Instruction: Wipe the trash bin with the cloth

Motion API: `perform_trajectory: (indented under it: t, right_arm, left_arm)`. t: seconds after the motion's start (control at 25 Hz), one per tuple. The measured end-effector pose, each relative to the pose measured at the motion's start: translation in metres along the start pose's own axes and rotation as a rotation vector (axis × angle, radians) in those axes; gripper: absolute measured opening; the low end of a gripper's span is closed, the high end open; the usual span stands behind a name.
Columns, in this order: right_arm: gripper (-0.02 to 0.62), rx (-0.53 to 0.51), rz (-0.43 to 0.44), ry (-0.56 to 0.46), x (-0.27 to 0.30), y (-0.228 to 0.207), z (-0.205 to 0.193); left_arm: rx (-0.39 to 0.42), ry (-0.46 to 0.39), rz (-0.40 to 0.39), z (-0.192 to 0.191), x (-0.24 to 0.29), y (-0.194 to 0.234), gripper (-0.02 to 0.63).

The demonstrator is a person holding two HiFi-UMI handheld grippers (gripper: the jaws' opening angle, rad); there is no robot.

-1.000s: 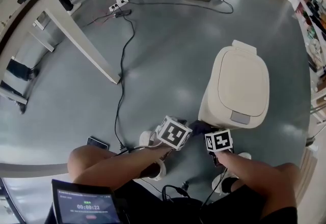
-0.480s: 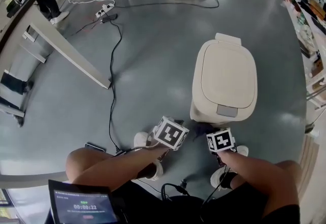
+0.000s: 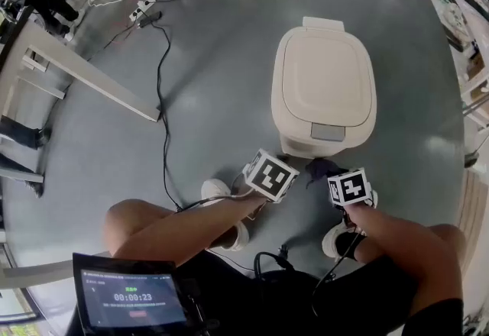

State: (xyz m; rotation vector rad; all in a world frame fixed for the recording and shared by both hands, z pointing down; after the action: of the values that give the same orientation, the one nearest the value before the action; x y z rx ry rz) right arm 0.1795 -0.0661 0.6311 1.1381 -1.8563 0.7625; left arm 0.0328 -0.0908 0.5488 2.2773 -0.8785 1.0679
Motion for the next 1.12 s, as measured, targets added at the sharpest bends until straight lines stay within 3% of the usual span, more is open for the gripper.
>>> perform_trajectory:
  t: [0.4,0.68,1.12]
  right_arm:
    - [0.089,-0.003,0.008,-0.074,-0.025,-0.017,0.001]
    - [0.089,-0.122,-0.026,-0.120,-0.043,-0.028,-0.010]
    - [0.089,-0.246,-0.188,-0.424,-0.113,-0.066,0.070]
  left_arm:
    - [0.120,0.043,-0.076,0.016,0.017,-0.048,-0.003]
    - [0.167,0.034,-0.124,0.033,0.024,-0.084,-0.003]
    - [0.224,-0.078,-0.198,0.081,-0.006,-0.136,-0.003]
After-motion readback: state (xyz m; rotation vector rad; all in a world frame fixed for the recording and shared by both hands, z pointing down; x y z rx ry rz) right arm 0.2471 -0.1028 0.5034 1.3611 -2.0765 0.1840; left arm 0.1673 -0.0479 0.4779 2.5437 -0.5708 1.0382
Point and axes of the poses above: the fingertips, and each gripper's own axes: x forward along the fingers, y to its left, z out of its top, the point moved 2 cm from there along -x, backward along the fingers, and after that the axes turned 5 degrees about -y, right-handed, at the moved point
